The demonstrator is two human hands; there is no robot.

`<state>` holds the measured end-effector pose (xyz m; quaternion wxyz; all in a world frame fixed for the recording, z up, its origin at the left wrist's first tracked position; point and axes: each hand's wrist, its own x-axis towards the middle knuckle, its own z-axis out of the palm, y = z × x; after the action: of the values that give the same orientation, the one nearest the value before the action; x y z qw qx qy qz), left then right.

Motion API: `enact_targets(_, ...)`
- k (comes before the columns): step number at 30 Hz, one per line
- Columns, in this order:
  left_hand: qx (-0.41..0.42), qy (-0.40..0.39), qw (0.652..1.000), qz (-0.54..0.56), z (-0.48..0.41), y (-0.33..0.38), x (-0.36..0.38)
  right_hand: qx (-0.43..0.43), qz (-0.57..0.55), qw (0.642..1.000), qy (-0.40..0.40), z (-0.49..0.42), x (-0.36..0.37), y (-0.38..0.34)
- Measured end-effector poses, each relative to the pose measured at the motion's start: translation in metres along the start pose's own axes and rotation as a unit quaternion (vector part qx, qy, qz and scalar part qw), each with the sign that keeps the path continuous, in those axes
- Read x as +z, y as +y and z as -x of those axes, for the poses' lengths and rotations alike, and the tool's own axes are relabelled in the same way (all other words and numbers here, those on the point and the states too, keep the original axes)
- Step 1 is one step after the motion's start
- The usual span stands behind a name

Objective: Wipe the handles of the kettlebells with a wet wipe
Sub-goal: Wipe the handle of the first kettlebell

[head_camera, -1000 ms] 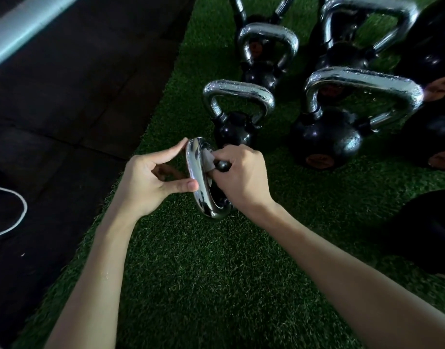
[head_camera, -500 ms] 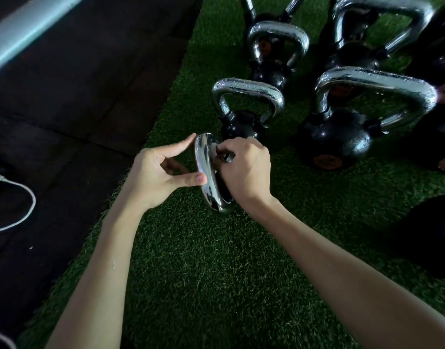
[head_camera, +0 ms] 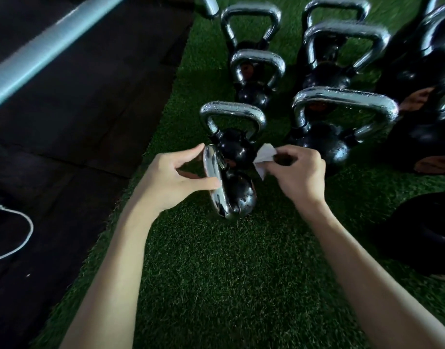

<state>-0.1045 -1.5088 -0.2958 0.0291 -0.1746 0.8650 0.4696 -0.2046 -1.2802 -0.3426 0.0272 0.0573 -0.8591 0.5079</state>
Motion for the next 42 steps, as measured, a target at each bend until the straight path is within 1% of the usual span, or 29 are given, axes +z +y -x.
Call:
enact_targets(2,-0.019,0.0,1.0,-0.019,-0.004,0.018,0.017,0.027,-0.012,0.999,0.017,0.001,-0.011,0.006)
enact_targets(5,-0.032,-0.029,0.997,-0.064,-0.02,0.039,0.041,0.055,-0.021,0.998,0.033,0.002,-0.02,0.013)
enact_targets(9,-0.016,-0.049,0.989,-0.137,-0.039,0.051,0.045,0.077,-0.03,0.995,0.053,0.005,-0.033,0.019)
enact_targets(11,-0.013,-0.092,0.981,-0.171,-0.043,0.054,0.03,0.076,-0.031,0.995,0.051,0.006,-0.039,0.019)
enact_targets(13,0.002,-0.157,0.964,-0.213,-0.048,0.057,0.012,0.066,-0.033,0.996,0.04,0.006,-0.04,0.017)
enact_targets(15,0.054,-0.233,0.933,-0.268,-0.052,0.065,-0.001,0.054,-0.037,0.997,0.027,0.007,-0.04,0.012)
enact_targets(17,0.106,-0.309,0.891,-0.316,-0.059,0.077,-0.006,0.051,-0.042,0.998,0.024,0.006,-0.039,0.009)
enact_targets(19,0.149,-0.359,0.849,-0.359,-0.064,0.093,-0.004,0.054,-0.045,0.997,0.03,0.005,-0.039,0.008)
enact_targets(22,0.209,-0.403,0.784,-0.424,-0.069,0.113,0.006,0.063,-0.042,0.997,0.033,0.005,-0.041,0.009)
enact_targets(24,0.226,-0.403,0.764,-0.45,-0.068,0.118,0.01,0.067,-0.039,0.997,0.031,0.007,-0.043,0.01)
enact_targets(26,0.231,-0.362,0.767,-0.476,-0.064,0.113,0.009,0.069,-0.037,0.996,0.031,0.008,-0.046,0.011)
enact_targets(28,0.244,-0.304,0.787,-0.479,-0.061,0.097,0.006,0.068,-0.035,0.997,0.032,0.01,-0.049,0.012)
enact_targets(30,0.255,-0.268,0.812,-0.452,-0.057,0.083,0.002,0.067,-0.033,0.997,0.033,0.011,-0.051,0.011)
enact_targets(32,0.252,-0.23,0.848,-0.405,-0.05,0.077,0.001,0.067,-0.031,0.997,0.031,0.012,-0.051,0.009)
enact_targets(35,0.226,-0.194,0.881,-0.368,-0.043,0.067,0.0,0.062,-0.03,0.997,0.031,0.012,-0.051,0.005)
enact_targets(38,0.211,-0.19,0.89,-0.356,-0.033,0.057,0.003,0.059,-0.038,0.997,0.027,0.013,-0.05,-0.001)
enact_targets(42,0.232,-0.168,0.88,-0.378,-0.015,0.049,0.001,0.051,-0.029,0.998,0.021,0.015,-0.048,-0.004)
